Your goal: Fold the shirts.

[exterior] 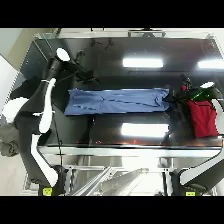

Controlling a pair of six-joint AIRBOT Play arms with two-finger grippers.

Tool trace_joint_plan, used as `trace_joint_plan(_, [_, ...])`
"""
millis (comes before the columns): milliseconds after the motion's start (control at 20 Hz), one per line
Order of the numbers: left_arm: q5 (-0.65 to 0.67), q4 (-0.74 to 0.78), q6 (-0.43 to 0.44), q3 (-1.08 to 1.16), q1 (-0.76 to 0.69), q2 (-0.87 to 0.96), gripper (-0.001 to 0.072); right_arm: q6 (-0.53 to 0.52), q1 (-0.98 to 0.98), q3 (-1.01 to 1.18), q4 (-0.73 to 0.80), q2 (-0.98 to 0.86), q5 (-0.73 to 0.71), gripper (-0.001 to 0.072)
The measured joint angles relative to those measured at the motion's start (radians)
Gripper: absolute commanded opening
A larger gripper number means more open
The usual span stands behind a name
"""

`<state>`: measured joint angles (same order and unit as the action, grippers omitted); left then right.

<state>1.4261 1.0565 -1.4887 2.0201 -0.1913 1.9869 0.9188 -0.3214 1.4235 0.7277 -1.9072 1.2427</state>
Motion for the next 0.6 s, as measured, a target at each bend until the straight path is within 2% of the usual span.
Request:
trace_joint_plan(50, [-0.006, -0.001, 0.000, 0.000, -0.021, 0.019, 0.0242, 0.002, 0.000, 0.009, -0.008, 0.002, 0.002, 0.0016])
trace_joint_plan(150, [-0.012, -0.003, 0.000, 0.000, -0.056, 0.051, 0.0019, 0.005, 0.000, 0.024, -0.018, 0.009, 0.018, 0.0015])
trace_joint_plan(600, [-0.113, -0.025, 0.004, 0.000, -0.193, 0.188, 0.0023, 0.012, -0.002, 0.040, -0.113, 0.144, 0.134, 0.0015])
